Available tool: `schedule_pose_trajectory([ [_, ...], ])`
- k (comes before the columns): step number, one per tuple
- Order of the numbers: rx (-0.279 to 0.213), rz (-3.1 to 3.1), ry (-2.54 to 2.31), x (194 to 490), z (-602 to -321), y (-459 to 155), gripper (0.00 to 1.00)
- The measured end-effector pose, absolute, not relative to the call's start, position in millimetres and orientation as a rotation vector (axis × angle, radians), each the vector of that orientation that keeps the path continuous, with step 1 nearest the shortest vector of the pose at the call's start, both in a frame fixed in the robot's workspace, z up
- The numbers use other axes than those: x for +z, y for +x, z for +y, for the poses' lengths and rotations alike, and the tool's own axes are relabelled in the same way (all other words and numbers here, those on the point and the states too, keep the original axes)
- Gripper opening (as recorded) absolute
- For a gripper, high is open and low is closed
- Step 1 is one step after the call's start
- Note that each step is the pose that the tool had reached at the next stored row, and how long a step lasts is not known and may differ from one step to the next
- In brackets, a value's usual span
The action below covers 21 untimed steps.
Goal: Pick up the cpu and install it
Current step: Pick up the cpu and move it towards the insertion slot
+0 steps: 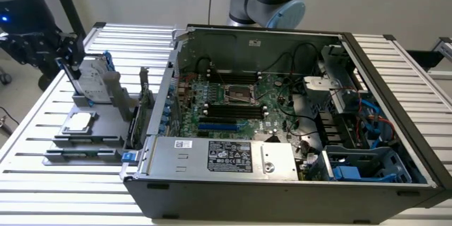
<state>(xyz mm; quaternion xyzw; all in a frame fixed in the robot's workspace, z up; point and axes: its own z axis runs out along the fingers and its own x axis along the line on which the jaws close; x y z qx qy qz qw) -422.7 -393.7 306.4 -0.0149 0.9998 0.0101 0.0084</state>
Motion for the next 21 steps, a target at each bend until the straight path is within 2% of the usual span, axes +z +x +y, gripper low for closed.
schedule_pose_trajectory([
  [21,0.036,3.142,-0.149,268,-417,-423,0.6],
])
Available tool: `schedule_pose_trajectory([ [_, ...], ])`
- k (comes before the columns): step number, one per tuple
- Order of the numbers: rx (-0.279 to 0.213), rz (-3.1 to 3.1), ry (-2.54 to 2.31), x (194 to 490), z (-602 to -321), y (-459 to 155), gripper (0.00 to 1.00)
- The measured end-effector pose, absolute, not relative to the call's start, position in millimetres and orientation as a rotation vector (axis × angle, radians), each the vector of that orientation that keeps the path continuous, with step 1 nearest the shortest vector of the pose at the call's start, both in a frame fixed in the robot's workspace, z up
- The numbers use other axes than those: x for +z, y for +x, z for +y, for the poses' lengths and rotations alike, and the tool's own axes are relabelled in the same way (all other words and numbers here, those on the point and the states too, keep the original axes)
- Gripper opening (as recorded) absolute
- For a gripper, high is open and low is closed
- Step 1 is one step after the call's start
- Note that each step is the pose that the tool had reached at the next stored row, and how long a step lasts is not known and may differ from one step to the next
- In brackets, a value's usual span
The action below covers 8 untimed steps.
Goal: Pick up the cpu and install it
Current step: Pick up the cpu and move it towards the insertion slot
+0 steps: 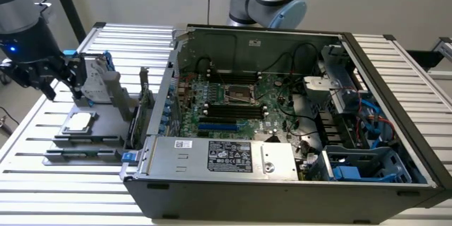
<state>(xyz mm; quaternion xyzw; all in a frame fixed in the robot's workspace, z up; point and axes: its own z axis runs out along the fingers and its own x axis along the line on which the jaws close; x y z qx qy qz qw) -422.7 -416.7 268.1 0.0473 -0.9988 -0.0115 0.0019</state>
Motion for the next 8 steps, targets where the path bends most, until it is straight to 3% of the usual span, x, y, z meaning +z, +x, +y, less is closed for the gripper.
schedule_pose_trajectory([
  [8,-0.036,-3.134,0.151,254,-419,-423,0.6],
])
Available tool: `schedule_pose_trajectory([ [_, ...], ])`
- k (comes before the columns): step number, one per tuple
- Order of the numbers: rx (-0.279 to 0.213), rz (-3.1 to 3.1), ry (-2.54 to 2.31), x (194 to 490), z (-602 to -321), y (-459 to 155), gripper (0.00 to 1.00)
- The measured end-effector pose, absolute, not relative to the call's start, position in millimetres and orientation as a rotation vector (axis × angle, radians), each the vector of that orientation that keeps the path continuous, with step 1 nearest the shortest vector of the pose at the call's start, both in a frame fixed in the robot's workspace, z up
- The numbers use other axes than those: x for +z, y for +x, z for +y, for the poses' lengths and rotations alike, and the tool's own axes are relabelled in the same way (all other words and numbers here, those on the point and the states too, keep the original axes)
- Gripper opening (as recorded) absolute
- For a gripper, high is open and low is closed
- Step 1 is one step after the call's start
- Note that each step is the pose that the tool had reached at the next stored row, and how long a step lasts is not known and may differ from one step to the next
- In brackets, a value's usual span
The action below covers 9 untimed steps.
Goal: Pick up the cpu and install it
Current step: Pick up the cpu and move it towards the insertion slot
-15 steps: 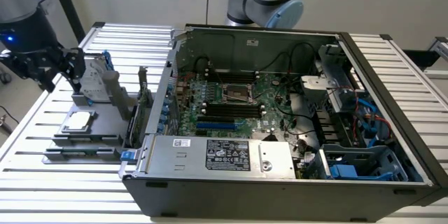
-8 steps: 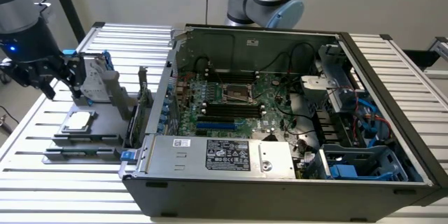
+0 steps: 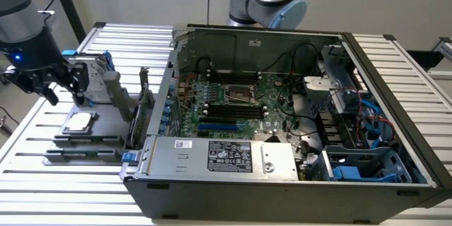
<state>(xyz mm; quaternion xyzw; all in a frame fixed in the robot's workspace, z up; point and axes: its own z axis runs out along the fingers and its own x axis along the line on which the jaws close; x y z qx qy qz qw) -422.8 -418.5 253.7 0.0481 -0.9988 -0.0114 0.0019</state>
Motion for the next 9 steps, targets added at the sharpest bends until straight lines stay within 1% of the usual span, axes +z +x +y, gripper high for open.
schedule_pose_trajectory([
  [2,-0.036,-3.134,0.151,250,-419,-423,0.6],
  [3,-0.036,-3.134,0.151,248,-419,-423,0.61],
  [4,-0.036,-3.134,0.151,246,-419,-423,0.67],
  [9,-0.036,-3.134,0.15,237,-419,-423,0.67],
])
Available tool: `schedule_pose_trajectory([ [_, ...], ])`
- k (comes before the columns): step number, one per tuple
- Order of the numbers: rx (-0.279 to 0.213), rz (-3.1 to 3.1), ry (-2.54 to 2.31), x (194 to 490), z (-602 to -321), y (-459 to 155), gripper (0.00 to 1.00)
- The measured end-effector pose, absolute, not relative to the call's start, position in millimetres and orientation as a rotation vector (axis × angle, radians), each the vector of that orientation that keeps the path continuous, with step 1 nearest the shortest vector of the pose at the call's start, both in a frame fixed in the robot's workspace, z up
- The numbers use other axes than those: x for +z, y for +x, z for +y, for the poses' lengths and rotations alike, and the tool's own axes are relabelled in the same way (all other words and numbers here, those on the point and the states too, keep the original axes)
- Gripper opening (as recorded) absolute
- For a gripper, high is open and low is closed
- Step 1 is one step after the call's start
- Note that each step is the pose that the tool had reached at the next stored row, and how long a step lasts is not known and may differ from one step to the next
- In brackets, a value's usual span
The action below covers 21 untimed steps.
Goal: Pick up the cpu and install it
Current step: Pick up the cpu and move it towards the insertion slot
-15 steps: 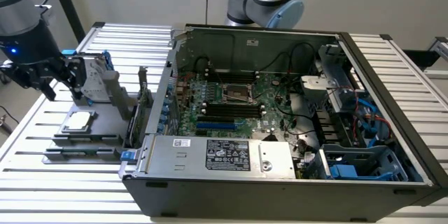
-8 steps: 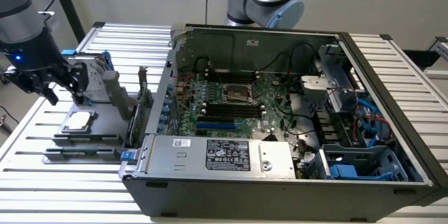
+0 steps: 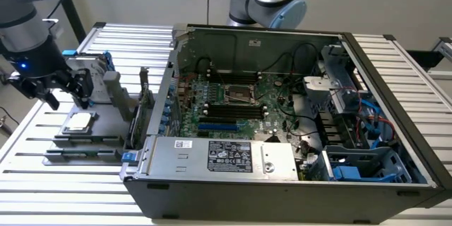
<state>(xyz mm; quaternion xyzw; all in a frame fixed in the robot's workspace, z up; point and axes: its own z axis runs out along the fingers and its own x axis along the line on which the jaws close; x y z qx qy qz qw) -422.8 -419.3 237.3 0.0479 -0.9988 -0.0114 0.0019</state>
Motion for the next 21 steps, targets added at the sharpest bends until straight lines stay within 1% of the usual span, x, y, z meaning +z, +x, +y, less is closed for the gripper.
schedule_pose_trajectory([
  [21,-0.036,-3.133,0.121,200,-423,-422,0.67],
])
